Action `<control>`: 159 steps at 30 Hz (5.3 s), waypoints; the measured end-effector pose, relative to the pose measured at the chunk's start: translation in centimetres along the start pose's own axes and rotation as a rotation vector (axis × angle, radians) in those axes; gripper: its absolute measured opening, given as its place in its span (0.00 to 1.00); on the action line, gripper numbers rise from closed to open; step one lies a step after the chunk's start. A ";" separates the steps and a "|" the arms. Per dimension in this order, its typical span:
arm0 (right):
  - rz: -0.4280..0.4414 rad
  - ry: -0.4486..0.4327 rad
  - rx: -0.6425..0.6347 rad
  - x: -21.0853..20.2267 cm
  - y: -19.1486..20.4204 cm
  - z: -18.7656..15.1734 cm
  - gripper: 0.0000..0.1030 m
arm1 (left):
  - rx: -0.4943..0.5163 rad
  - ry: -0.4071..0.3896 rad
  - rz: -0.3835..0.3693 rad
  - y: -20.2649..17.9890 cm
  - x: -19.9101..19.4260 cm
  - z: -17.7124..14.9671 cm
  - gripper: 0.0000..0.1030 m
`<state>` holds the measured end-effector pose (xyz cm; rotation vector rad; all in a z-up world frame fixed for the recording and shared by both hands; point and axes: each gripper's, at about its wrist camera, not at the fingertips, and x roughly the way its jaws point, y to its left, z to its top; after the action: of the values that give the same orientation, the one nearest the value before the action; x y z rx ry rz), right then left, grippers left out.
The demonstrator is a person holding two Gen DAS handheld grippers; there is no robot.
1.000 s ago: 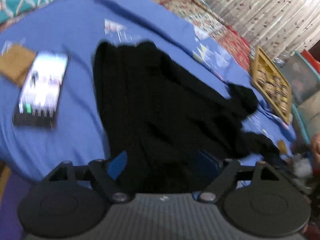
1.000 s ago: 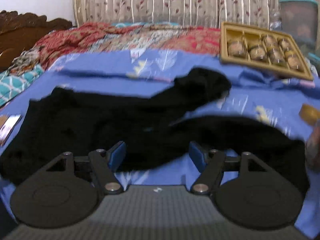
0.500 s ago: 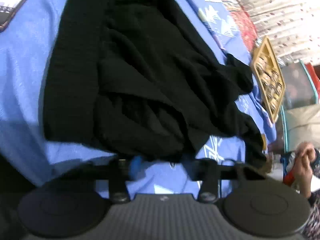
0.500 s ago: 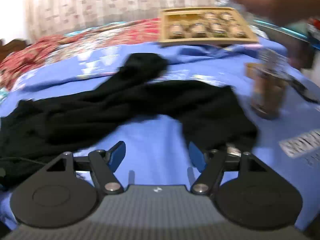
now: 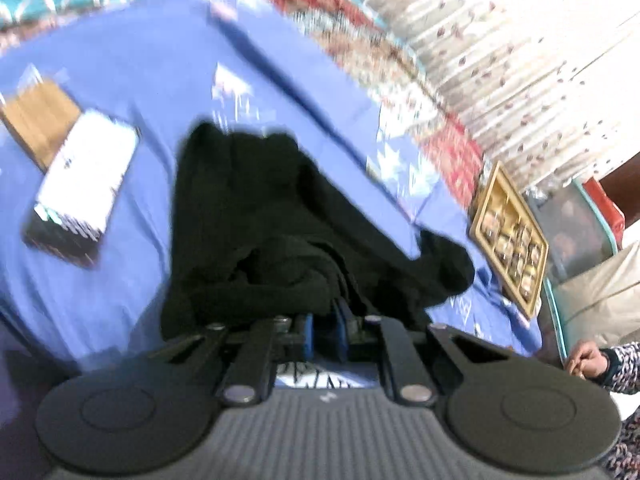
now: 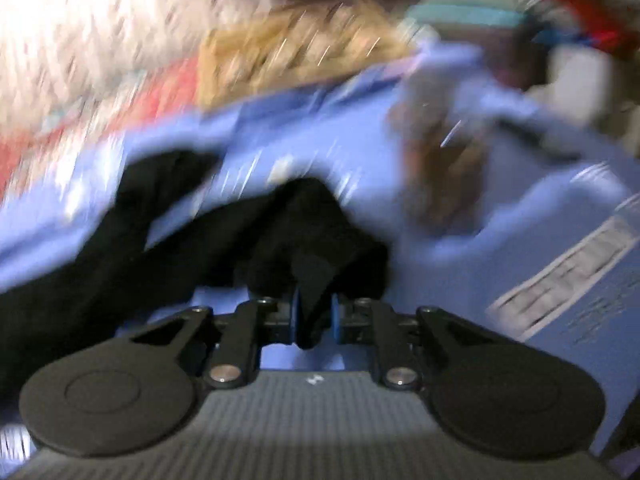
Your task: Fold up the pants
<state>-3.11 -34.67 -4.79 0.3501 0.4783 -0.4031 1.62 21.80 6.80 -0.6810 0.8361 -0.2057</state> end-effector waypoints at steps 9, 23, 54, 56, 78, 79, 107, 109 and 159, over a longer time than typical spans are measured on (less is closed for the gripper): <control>-0.291 -0.256 0.065 -6.2 -6.1 3.0 0.18 | 0.032 0.094 0.166 1.0 1.0 -0.5 0.10; -0.382 -0.111 0.121 -6.3 -9.4 -0.4 0.60 | 0.142 0.115 0.339 2.2 -0.2 -2.0 0.59; 0.349 0.081 -0.228 0.0 11.3 3.2 0.66 | 0.019 0.135 0.073 3.9 1.7 -3.7 0.77; 0.339 0.084 -0.186 -2.1 6.8 1.3 0.66 | 0.002 0.169 0.073 4.0 2.5 -3.8 0.77; -0.059 -0.010 0.349 -0.3 -10.2 1.8 0.09 | -0.012 0.185 0.142 0.9 2.9 -1.0 0.09; -0.086 -0.092 0.348 -2.0 -9.9 2.3 0.09 | -0.030 0.166 0.117 1.2 1.6 -0.3 0.09; -0.248 -0.104 0.192 -6.0 -11.9 0.3 0.37 | 0.273 -0.023 0.327 -2.8 -1.9 1.3 0.36; -0.243 -0.091 0.224 -5.3 -13.8 0.7 0.39 | 0.376 0.034 0.289 -5.1 0.6 0.5 0.36; -0.030 0.028 0.350 -3.5 -15.9 1.0 0.61 | 0.893 0.074 0.188 -18.2 13.6 -9.6 0.39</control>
<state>-12.74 -47.84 -5.84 0.6879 0.4402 -0.5129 5.20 -2.59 5.37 0.2420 0.7742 -0.3992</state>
